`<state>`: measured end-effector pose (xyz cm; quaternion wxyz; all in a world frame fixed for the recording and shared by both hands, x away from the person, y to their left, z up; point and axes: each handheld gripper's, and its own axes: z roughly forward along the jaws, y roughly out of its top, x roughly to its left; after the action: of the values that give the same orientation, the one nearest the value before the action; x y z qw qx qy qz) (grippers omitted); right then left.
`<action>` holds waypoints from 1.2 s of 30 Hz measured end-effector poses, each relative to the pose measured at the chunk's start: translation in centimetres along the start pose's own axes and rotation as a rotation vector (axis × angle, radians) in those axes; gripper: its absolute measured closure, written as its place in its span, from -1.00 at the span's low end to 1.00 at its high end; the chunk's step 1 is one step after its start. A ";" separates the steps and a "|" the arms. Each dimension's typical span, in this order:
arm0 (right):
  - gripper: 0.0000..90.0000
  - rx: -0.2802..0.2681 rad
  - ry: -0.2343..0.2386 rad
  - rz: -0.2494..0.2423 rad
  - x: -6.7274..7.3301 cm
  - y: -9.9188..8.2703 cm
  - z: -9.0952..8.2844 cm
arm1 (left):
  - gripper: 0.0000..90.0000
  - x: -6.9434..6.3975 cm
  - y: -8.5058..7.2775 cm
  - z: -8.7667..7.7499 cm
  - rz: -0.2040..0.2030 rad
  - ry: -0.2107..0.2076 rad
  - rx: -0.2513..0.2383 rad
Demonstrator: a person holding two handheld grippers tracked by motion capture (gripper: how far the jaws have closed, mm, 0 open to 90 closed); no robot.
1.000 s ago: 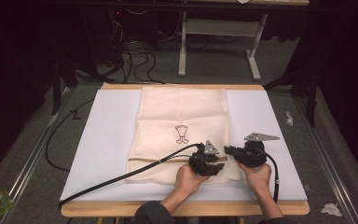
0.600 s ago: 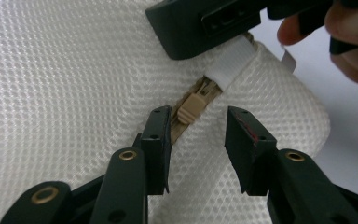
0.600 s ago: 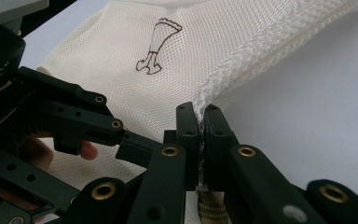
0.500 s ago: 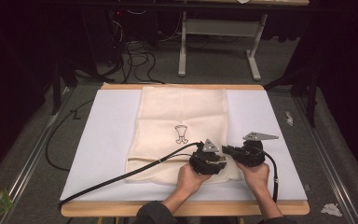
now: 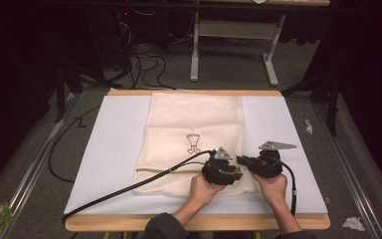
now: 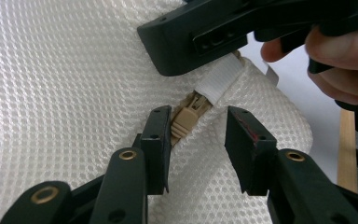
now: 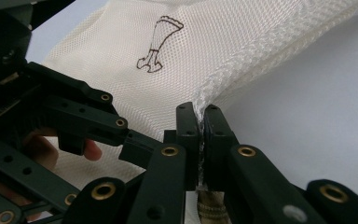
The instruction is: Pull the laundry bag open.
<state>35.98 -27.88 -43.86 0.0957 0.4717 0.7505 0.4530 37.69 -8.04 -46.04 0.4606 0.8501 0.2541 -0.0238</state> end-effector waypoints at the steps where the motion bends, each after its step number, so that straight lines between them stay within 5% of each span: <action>1: 0.96 -0.003 0.002 -0.003 -0.1 0.0 0.0 | 0.38 0.1 0.1 -0.2 0.000 -0.016 -0.012; 22: 0.96 -0.004 0.002 -0.010 0.0 -0.3 0.0 | 0.42 -0.1 -0.4 0.0 0.002 -0.027 0.006; 36: 0.96 -0.006 0.004 -0.011 -0.1 -0.5 -0.1 | 0.59 0.3 -0.7 -0.6 -0.032 -0.050 -0.023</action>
<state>35.68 -28.07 -44.21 0.0982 0.4664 0.7519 0.4555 37.56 -7.14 -46.36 0.4762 0.8397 0.2563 -0.0496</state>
